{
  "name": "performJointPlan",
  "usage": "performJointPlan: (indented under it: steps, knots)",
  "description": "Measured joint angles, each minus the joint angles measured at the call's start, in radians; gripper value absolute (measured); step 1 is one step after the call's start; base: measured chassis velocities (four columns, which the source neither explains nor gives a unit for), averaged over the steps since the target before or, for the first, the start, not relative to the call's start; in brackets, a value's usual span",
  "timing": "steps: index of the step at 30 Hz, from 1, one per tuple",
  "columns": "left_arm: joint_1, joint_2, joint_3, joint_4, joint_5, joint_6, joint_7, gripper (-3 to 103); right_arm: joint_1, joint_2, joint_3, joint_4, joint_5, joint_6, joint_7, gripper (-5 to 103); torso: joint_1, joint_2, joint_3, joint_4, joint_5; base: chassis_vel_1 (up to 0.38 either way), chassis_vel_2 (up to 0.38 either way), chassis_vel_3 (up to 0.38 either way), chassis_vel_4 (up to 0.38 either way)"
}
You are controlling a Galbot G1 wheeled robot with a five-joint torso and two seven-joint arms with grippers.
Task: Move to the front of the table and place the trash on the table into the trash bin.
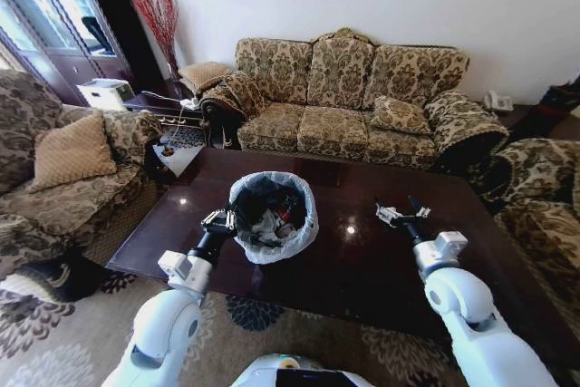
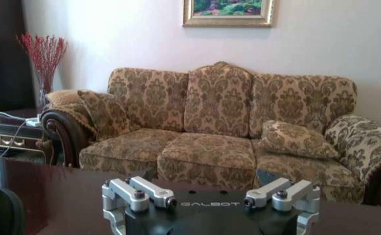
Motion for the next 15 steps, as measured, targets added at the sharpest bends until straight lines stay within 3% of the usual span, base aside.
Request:
performJointPlan:
  steps: [14, 15]
  knots:
    - [0.0, 0.001, 0.0, 0.002, -0.001, -0.003, 0.002, 3, 0.0, 0.0, 0.0, 0.0, 0.0, 0.0, 0.0, 100, 0.0, 0.0, 0.0, 0.0, 0.0, 0.0, 0.0, 0.0, 0.0]
    - [-0.002, 0.006, 0.005, 0.013, -0.004, -0.031, 0.023, 3, 0.0, 0.002, 0.0, 0.0, -0.006, 0.0, 0.001, 100, 0.0, 0.0, 0.0, 0.0003, 0.0, 0.0, 0.0, 0.0, 0.0]
